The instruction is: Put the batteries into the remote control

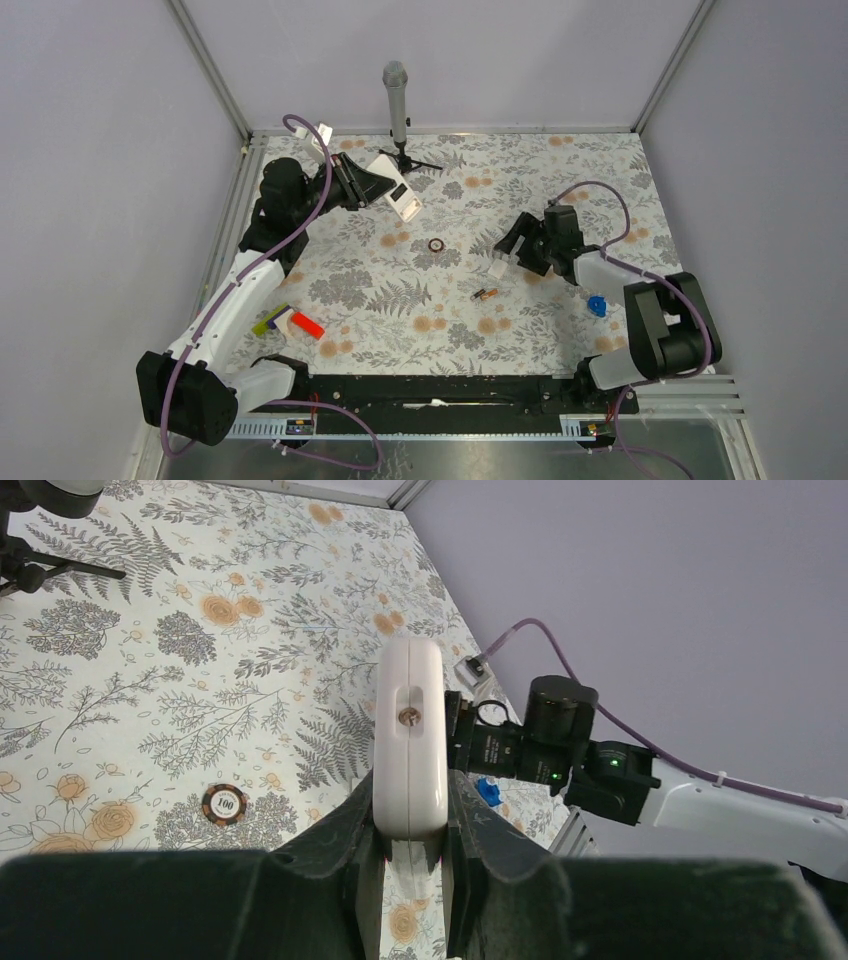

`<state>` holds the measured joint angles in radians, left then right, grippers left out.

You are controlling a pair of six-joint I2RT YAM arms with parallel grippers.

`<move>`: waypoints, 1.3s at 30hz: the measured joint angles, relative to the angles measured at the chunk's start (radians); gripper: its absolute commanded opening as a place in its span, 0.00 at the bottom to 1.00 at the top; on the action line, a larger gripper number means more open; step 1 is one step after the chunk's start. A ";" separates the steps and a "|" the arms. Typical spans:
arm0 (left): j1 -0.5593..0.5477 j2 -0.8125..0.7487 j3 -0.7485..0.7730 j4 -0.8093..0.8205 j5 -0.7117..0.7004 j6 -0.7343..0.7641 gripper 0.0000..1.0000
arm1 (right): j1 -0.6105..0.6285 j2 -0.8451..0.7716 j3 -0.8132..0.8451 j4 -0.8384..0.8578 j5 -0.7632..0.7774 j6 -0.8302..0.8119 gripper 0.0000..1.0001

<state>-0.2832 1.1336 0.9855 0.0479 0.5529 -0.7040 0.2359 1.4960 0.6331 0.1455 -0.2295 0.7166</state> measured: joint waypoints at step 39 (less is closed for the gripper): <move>-0.025 0.014 -0.019 0.487 0.214 -0.494 0.31 | 0.296 -0.121 0.388 0.632 -0.582 0.306 0.14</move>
<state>-0.3084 1.1477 0.9665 0.5346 0.7670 -1.1976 0.5316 1.3754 1.0206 0.7776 -0.8116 1.0229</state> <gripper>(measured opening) 0.218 0.318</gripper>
